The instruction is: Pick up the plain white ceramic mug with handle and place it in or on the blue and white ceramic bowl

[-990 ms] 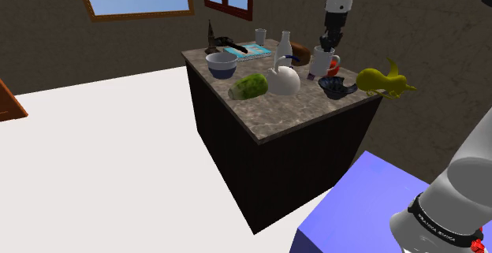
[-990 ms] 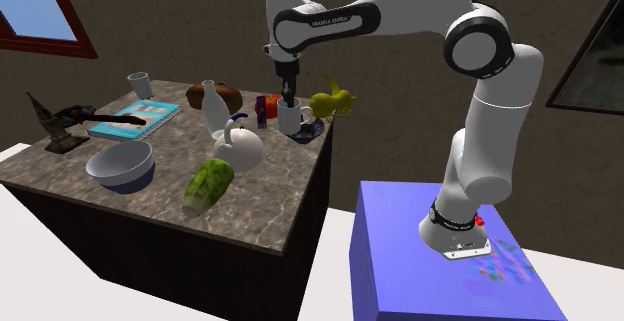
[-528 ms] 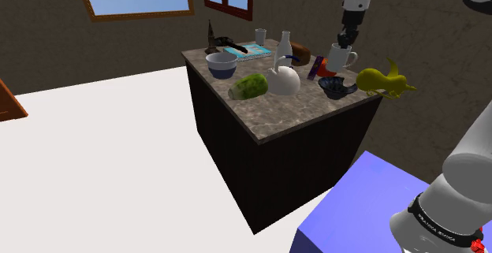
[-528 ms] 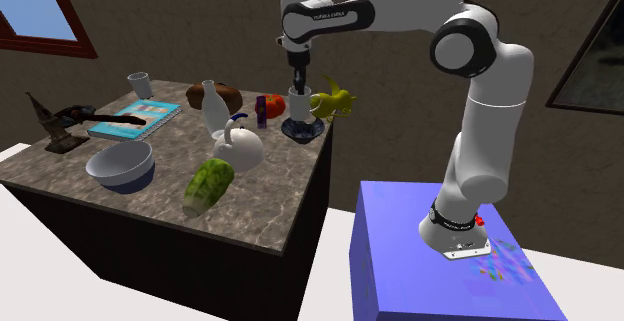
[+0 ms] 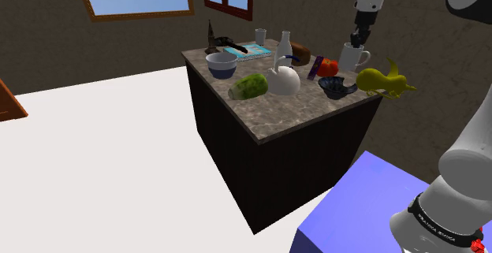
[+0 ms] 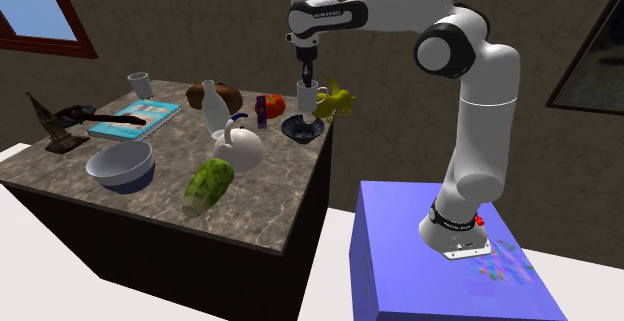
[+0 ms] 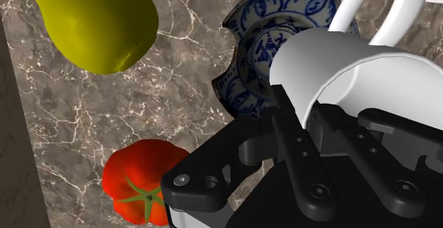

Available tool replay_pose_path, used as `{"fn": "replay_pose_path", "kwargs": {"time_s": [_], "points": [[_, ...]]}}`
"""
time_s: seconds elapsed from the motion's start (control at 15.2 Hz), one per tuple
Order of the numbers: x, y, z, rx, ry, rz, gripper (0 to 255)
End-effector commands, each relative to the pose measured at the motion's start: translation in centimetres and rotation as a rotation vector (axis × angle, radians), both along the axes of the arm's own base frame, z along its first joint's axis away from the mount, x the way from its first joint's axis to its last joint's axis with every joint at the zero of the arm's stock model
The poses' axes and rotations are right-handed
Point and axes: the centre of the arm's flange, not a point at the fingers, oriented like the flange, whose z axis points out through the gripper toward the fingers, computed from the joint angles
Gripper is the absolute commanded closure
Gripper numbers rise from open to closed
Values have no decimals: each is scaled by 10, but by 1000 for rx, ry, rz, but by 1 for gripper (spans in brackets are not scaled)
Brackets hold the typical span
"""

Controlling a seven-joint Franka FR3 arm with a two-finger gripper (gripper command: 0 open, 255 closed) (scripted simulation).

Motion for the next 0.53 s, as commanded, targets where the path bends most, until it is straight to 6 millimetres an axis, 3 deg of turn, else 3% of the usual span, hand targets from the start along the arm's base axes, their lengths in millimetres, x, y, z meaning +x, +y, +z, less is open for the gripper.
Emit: {"fn": "replay_pose_path", "kwargs": {"time_s": [0.0, 0.46], "points": [[0, -2, -10, 0, 0, 1, 255], [0, -2, -47, 0, 0, 1, 255]]}}
